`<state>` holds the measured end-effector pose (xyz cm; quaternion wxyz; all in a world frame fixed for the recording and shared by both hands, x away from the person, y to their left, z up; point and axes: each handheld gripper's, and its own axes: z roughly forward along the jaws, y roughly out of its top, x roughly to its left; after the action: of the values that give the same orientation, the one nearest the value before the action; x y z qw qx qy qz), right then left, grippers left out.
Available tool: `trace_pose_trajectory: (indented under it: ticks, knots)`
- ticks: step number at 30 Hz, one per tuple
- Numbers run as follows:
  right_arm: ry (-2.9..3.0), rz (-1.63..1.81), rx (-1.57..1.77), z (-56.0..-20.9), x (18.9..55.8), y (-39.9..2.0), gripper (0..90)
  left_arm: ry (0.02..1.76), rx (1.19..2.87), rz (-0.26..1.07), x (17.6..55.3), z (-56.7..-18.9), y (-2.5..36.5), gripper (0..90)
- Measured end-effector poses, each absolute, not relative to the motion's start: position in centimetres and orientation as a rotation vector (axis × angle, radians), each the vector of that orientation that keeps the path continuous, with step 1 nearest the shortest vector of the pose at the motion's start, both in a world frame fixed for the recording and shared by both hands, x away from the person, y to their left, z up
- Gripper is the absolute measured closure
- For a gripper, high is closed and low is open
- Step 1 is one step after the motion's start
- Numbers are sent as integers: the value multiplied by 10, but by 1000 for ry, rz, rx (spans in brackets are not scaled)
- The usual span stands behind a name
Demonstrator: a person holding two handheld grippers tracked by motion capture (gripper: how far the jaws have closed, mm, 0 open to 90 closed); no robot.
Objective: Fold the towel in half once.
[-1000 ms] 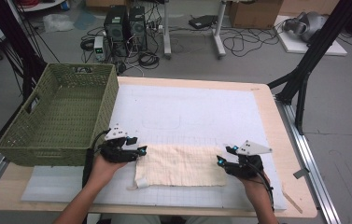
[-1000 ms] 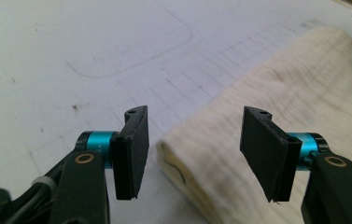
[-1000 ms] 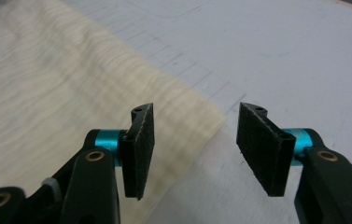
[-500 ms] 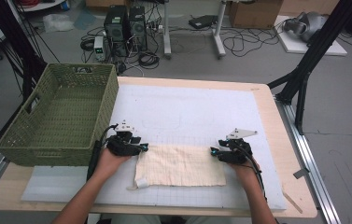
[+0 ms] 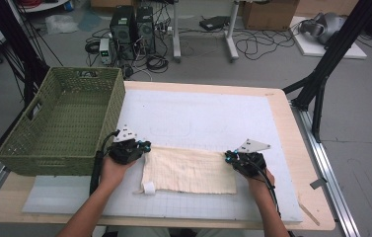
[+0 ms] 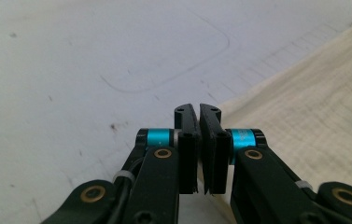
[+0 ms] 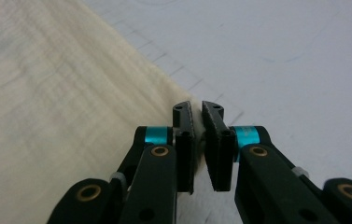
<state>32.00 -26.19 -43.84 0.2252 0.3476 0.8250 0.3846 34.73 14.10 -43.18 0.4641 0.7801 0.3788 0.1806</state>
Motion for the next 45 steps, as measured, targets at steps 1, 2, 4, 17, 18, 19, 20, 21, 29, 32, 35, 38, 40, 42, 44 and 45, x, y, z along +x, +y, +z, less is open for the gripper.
trace_pose_trajectory:
  ticks: [1,2,4,17,18,19,20,21,29,32,35,38,40,42,44,45]
  knots:
    - [2252,1049,954,-437,321,-260,837,932,1916,454,349,-431,140,856]
    - [2245,1036,959,-437,323,-259,836,935,1923,456,352,-430,139,856]
    - [2226,1013,973,-438,327,-258,836,946,1928,461,357,-432,136,855]
    - [2168,911,1089,-447,339,-255,663,1042,1972,480,367,-446,131,687]
    - [2156,933,1103,-445,338,-259,660,1051,1939,478,365,-443,135,624]
    - [2146,969,1112,-442,335,-262,649,1054,1897,474,364,-440,138,580]
    - [2132,1004,1111,-439,333,-265,643,1051,1879,477,362,-437,142,550]
    - [2121,1019,1100,-436,330,-268,644,1045,1867,483,360,-435,144,537]
    - [2226,1050,1046,-439,315,-271,647,930,2005,423,349,-436,134,704]
    - [2263,1024,1078,-448,315,-272,645,950,2042,447,347,-441,132,733]
    - [2243,1022,1102,-449,315,-276,633,968,2033,431,345,-449,135,746]
    - [2227,1011,1120,-449,315,-278,622,967,2046,444,345,-448,136,745]
    - [2224,1008,1127,-448,314,-278,621,981,2045,450,345,-447,137,740]
    - [2219,994,1120,-446,311,-279,609,1016,2028,449,345,-447,140,686]
    - [2213,999,1107,-444,307,-281,581,1038,1969,436,343,-446,146,601]
    - [2205,1012,1104,-442,306,-284,560,1039,1949,423,342,-445,149,571]
